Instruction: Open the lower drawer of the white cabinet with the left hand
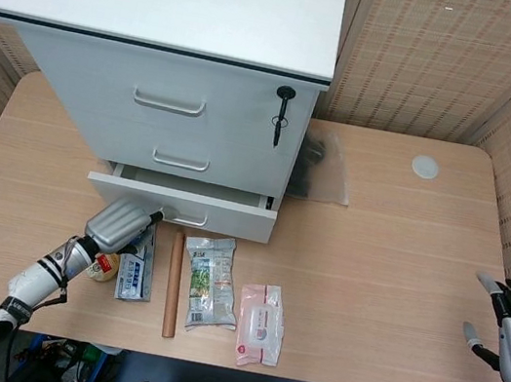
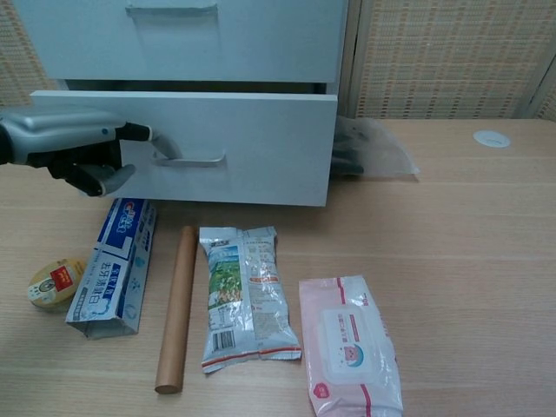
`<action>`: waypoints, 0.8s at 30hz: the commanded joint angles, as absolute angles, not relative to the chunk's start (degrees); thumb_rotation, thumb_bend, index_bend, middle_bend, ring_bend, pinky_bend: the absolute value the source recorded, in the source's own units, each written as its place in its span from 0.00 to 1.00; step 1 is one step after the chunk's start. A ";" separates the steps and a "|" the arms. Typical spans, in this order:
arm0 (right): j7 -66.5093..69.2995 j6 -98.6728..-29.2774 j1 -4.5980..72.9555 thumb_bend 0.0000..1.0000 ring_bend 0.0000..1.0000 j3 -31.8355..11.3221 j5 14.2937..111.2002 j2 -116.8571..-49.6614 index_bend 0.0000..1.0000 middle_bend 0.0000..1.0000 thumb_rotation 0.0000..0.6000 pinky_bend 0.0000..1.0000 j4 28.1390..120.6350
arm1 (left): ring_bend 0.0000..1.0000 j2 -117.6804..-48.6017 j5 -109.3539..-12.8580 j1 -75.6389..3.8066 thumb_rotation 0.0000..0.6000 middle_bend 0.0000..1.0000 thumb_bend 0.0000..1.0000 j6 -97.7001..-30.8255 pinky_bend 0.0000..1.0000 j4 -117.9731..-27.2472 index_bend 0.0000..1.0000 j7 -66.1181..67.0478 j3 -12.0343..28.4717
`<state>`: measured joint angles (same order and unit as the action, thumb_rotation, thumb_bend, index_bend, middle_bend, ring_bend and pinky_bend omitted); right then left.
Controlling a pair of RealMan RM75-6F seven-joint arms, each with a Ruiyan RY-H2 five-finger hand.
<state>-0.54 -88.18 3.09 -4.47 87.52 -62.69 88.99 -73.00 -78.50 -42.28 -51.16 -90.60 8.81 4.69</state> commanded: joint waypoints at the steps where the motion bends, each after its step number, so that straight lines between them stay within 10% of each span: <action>1: -0.47 -88.23 3.05 0.25 0.15 -4.46 87.51 -62.71 0.17 0.26 1.00 0.08 88.93 | 0.99 -72.34 -78.48 -42.05 1.00 0.96 0.65 -51.35 1.00 -91.83 0.20 9.42 4.37; 24: 0.29 -88.69 2.68 0.25 0.15 -4.43 87.33 -63.00 0.17 0.26 1.00 0.08 88.19 | 0.99 -67.45 -77.25 -41.82 1.00 0.96 0.65 -50.47 1.00 -102.33 0.22 16.57 2.29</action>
